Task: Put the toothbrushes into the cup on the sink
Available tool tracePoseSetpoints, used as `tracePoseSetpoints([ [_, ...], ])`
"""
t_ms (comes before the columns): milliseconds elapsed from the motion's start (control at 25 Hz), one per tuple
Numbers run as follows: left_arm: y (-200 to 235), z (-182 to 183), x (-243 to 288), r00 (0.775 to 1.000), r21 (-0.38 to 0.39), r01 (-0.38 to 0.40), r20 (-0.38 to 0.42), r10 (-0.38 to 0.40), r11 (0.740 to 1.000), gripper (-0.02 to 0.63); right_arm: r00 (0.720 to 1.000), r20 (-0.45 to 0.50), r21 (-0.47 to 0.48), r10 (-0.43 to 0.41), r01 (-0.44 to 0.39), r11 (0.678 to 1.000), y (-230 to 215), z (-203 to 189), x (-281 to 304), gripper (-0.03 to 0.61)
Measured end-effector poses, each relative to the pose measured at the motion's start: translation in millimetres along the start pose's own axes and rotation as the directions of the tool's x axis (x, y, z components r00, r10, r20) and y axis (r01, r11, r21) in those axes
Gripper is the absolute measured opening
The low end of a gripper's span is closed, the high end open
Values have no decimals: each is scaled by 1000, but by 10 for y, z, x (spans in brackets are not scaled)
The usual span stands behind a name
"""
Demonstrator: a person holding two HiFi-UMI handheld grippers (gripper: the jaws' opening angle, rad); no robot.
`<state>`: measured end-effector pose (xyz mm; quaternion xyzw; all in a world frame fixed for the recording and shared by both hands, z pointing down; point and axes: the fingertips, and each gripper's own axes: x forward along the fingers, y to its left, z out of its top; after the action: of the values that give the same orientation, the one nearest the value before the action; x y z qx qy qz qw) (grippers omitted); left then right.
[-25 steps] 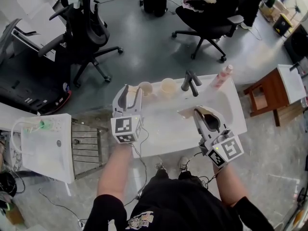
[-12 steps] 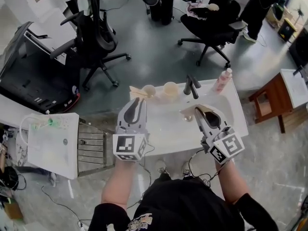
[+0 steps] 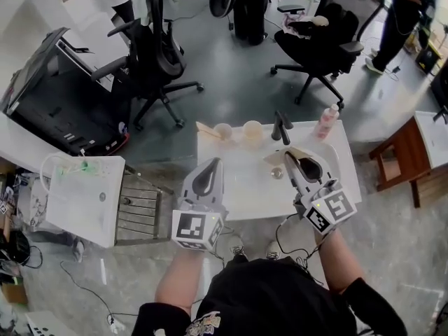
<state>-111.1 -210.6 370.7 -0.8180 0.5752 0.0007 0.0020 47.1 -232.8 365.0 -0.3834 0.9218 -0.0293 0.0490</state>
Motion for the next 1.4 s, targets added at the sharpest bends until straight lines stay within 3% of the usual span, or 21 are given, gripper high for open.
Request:
tracePoseSetpoints([
  [400, -402, 104, -268, 1000, -14, 13, 16, -13, 1000, 5, 998, 27, -28, 56, -55, 998, 89, 219, -190, 74],
  [720, -456, 152, -407, 1000, -16, -15, 27, 15, 1000, 5, 997, 42, -32, 66, -64, 997, 143, 295, -337, 74],
  [1400, -497, 40, -452, 1000, -29, 17, 5, -17, 999, 5, 998, 27, -35, 48, -47, 998, 102, 232, -294, 74],
])
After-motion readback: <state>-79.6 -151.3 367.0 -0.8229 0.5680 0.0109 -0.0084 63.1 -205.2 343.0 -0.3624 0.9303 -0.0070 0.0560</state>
